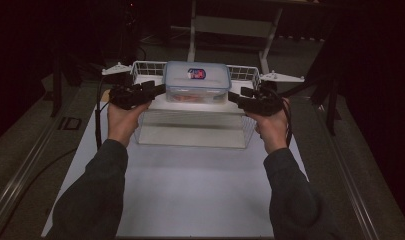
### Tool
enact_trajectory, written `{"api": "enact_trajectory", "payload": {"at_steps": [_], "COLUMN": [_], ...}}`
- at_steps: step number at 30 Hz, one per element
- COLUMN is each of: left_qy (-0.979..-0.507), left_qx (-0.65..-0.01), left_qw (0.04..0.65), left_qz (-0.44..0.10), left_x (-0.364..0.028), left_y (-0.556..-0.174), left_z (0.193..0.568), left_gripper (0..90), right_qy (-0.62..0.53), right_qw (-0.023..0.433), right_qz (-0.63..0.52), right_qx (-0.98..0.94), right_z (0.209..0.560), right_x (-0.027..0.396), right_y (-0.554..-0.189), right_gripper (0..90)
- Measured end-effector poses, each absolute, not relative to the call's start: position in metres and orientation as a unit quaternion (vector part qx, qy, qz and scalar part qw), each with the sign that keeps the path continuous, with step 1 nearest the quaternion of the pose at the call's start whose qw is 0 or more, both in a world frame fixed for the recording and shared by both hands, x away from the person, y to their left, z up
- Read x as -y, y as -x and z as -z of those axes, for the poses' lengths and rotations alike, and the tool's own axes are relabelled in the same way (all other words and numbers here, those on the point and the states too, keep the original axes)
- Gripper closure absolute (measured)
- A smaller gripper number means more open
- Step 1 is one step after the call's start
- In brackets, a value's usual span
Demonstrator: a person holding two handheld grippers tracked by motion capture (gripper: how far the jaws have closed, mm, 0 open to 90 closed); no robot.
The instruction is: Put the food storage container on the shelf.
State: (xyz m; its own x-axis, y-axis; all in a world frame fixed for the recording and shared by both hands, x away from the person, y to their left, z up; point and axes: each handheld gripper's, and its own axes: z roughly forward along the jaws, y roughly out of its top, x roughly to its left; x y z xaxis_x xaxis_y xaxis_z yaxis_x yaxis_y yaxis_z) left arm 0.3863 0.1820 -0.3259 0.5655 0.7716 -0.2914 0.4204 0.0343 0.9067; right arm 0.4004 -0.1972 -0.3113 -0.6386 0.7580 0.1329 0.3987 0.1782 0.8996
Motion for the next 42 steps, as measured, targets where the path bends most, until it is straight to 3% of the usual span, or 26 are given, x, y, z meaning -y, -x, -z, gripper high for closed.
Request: {"api": "enact_trajectory", "payload": {"at_steps": [9, 18, 31, 42], "left_qy": [-0.69, -0.736, -0.734, -0.739], "left_qx": [-0.405, -0.376, -0.405, -0.424], "left_qw": [0.569, 0.526, 0.495, 0.479], "left_qz": [-0.187, -0.2, -0.228, -0.212], "left_x": [-0.2, -0.211, -0.246, -0.257], "left_y": [-0.339, -0.288, -0.232, -0.212], "left_z": [0.328, 0.352, 0.397, 0.445], "left_gripper": [45.4, 43.2, 39.0, 36.6], "right_qy": [-0.328, -0.316, -0.31, -0.33], "right_qw": [0.18, 0.174, 0.203, 0.204], "right_qz": [-0.475, -0.442, -0.455, -0.475], "right_qx": [-0.796, -0.821, -0.81, -0.79], "right_z": [0.318, 0.349, 0.388, 0.417], "right_x": [0.2, 0.202, 0.231, 0.255], "right_y": [-0.36, -0.323, -0.272, -0.241], "right_gripper": [34.1, 32.6, 29.4, 27.8]}}
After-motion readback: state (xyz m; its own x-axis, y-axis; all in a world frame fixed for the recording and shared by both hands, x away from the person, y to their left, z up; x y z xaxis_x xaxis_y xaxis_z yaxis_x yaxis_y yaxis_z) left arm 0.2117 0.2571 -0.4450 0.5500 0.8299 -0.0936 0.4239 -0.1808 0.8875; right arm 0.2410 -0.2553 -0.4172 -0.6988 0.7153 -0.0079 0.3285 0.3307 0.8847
